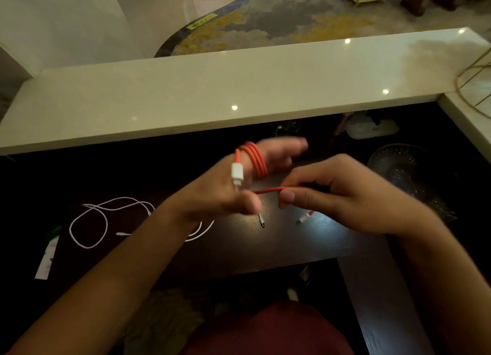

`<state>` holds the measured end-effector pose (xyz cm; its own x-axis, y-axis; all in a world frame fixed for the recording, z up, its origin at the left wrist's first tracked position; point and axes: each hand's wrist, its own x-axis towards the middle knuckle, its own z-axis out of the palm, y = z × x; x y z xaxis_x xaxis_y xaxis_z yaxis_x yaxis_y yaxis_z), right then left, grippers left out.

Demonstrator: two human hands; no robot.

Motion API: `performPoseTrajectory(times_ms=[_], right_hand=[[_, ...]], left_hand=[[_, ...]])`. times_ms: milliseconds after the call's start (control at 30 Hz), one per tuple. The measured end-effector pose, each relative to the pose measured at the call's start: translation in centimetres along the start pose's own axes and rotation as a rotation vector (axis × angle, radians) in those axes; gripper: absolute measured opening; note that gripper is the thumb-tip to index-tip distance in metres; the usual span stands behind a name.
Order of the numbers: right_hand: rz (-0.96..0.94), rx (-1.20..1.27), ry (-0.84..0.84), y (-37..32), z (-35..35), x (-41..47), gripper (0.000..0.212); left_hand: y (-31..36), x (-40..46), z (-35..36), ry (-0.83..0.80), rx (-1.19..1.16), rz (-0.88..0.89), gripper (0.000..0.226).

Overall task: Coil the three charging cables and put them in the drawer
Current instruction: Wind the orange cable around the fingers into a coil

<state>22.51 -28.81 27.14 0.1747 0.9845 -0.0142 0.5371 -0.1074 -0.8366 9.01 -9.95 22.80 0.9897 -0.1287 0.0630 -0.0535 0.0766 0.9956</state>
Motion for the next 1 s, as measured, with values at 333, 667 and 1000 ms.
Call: performPoseTrajectory(times_ms=[333,667,1000], right_hand=[[-0.099,-0.026,0.085,-1.1,-5.0,1.9,0.014],[0.087,0.431,0.095,5.4,2.0,4.0,0.027],[0.170,0.489,0.216,6.0,4.0,0.5,0.042]], left_hand=[[0.3,0.1,3.7,-0.097,0.157,-0.173,0.075],[0.6,0.5,4.9,-0.157,-0.473,-0.103,0.099],[-1.1,1.7,1.0,0.336,-0.485,0.056,0.114]])
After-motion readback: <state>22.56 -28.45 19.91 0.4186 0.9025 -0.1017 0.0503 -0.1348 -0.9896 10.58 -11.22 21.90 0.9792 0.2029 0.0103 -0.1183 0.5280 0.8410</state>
